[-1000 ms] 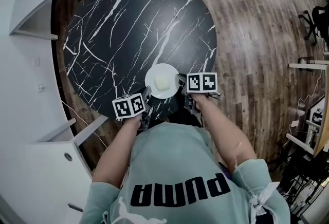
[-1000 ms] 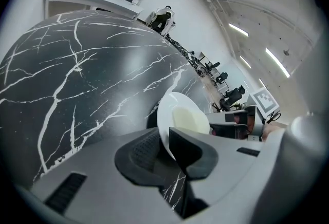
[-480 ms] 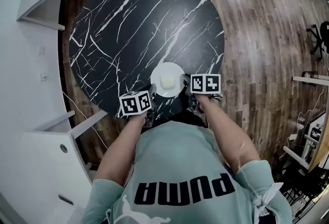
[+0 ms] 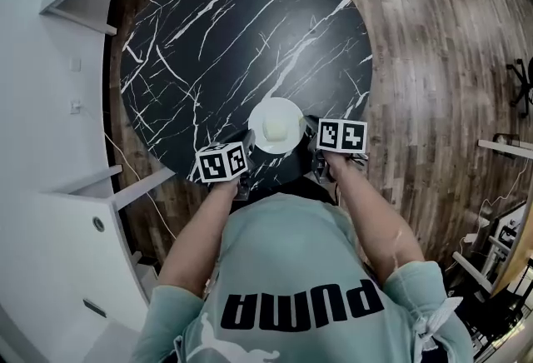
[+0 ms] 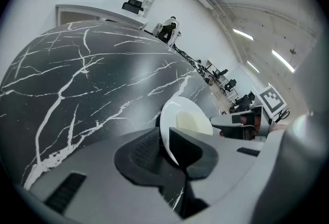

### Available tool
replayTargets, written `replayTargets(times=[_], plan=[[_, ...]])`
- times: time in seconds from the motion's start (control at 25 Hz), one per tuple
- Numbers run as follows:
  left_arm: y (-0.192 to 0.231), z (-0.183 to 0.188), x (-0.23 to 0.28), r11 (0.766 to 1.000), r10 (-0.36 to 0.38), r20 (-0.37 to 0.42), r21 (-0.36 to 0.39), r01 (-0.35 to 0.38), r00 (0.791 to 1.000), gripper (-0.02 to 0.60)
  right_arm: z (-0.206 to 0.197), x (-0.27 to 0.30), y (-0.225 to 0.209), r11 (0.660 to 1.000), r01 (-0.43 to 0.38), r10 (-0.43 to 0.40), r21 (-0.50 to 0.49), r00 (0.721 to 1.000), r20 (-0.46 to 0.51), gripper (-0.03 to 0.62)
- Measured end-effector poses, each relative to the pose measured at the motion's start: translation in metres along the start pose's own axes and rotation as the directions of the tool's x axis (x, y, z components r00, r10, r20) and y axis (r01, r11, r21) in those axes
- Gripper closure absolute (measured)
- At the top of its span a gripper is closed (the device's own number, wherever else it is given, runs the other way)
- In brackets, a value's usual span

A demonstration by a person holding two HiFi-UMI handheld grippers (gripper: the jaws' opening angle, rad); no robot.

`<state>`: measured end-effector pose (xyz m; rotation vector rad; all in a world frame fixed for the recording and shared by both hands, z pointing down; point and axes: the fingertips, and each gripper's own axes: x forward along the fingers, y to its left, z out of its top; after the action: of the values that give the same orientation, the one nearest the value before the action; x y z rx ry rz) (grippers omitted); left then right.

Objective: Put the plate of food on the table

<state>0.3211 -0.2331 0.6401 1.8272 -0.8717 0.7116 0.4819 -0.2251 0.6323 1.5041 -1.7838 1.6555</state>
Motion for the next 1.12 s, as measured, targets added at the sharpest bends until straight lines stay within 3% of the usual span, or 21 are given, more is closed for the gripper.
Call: replayTargets(times=[0.16,0.24,0.28,0.44,0.64,0.76,0.88,1.12], plan=[[-0.003,0.009,-0.019,1.000,0.003,0.077,-0.016,-0.002,0.997,0.518,0.011,-0.016,0.003,0.994,0.032,-0.024,-0.109,0.997,0.069,0.549],[-0.009,0.016,-0.033,1.000,0.004,0.125,0.010,-0.005,0.992,0.551,0.016,-0.025,0.015,0.985,0.028,-0.009,-0.171,0.994,0.108,0.549],[-0.014,0.019,-0.041,0.999,0.002,0.150,0.035,-0.007,0.989,0.575,0.018,-0.030,0.023,0.978,0.022,0.004,-0.205,0.992,0.127,0.551],[-0.043,0.033,-0.076,0.985,-0.031,0.255,0.171,-0.014,0.966,0.575,0.028,-0.056,0.067,0.936,0.007,0.073,-0.351,0.974,0.214,0.585],[-0.085,0.052,-0.123,0.944,-0.087,0.398,0.327,-0.052,0.913,0.575,0.031,-0.092,0.121,0.859,0.027,0.161,-0.512,0.934,0.320,0.586],[-0.103,0.055,-0.151,0.925,-0.129,0.458,0.375,-0.060,0.880,0.575,0.025,-0.114,0.149,0.843,0.022,0.217,-0.538,0.901,0.376,0.586],[-0.112,0.048,-0.177,0.921,-0.153,0.496,0.384,-0.058,0.855,0.575,0.010,-0.133,0.170,0.832,0.023,0.247,-0.554,0.879,0.407,0.586],[-0.112,0.009,-0.230,0.913,-0.155,0.524,0.401,-0.082,0.837,0.575,-0.029,-0.165,0.205,0.801,0.070,0.264,-0.595,0.850,0.457,0.586]])
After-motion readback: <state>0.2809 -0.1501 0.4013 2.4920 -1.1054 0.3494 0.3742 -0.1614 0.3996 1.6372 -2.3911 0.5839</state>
